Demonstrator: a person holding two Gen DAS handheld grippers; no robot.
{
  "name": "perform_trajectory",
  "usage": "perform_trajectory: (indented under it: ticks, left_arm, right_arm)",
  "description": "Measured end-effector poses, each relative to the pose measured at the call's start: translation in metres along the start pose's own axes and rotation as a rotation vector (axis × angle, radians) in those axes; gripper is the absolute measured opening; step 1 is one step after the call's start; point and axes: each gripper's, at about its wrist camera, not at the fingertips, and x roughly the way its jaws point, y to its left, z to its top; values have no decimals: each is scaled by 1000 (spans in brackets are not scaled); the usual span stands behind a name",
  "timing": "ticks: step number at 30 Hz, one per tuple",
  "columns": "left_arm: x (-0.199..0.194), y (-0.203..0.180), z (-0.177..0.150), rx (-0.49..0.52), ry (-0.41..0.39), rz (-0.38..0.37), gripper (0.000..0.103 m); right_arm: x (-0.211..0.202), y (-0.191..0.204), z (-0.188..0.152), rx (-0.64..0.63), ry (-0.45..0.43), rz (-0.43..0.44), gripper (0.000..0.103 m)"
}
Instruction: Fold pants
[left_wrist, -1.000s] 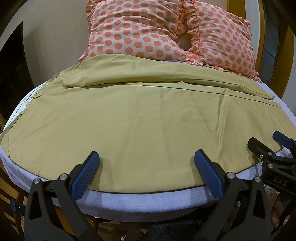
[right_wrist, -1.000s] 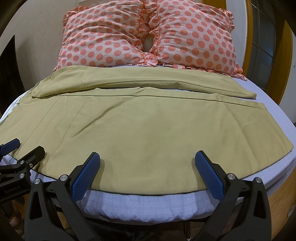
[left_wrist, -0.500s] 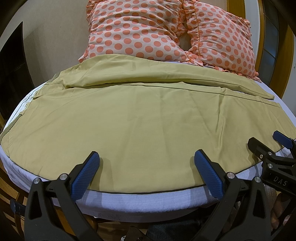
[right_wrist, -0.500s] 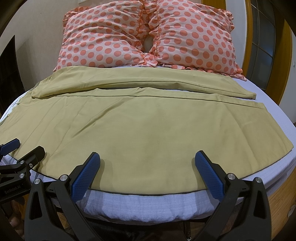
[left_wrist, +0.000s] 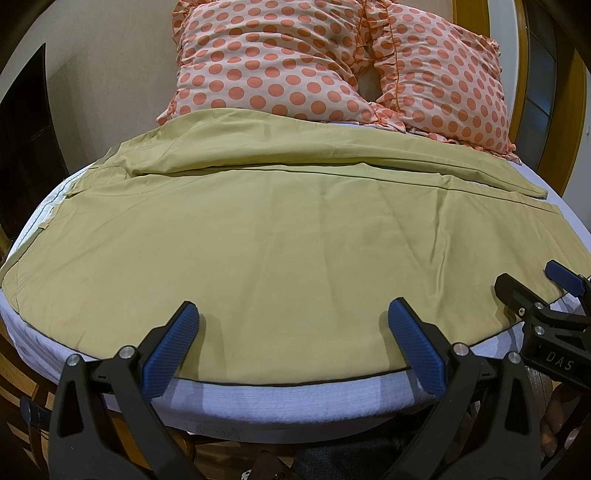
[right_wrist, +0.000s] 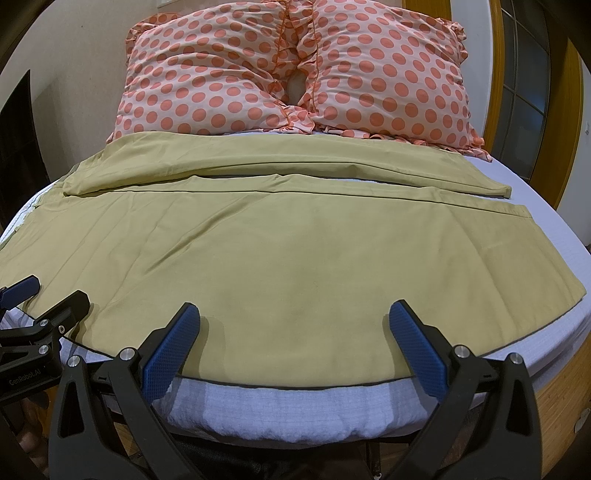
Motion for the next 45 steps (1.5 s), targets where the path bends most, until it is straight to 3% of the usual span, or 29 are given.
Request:
perform_trajectory:
  ticks: [12,15,20,23,27,33,39,41,43,45]
  left_arm:
    - [-2,1,1,1,2,-1,101]
    - [-5,3,5,7,-2,-10,101]
    - [-5,0,15,18,3,14,101]
    - [-7,4,25,12,-34,0,101]
    - [-16,7,41,24,-106,-23,101]
    - [-21,8,57,72,-187,-6,101]
    - [-4,12,64,76,-172,16,101]
    - [0,14,62,71,-163,16,101]
    - [2,17,61,60,-163,10,101]
    - [3,20,60,48,-164,5,101]
  right_arm:
    - [6,6,-6,-17,6,18,102]
    - [7,-6,7,-22,71,54,102]
    - [4,-70,74,142,-5,-43,102]
    - [38,-126,137,319,25,-111,102]
    - [112,-178,192,496,128,-245,71]
    - [214,-225,233,682,234,-393,62]
    - [276,-223,241,626,310,-530,61]
    - [276,-221,239,580,273,-543,53]
    - [272,-218,231,520,226,-492,34]
    - [265,-219,220,508,186,-458,22]
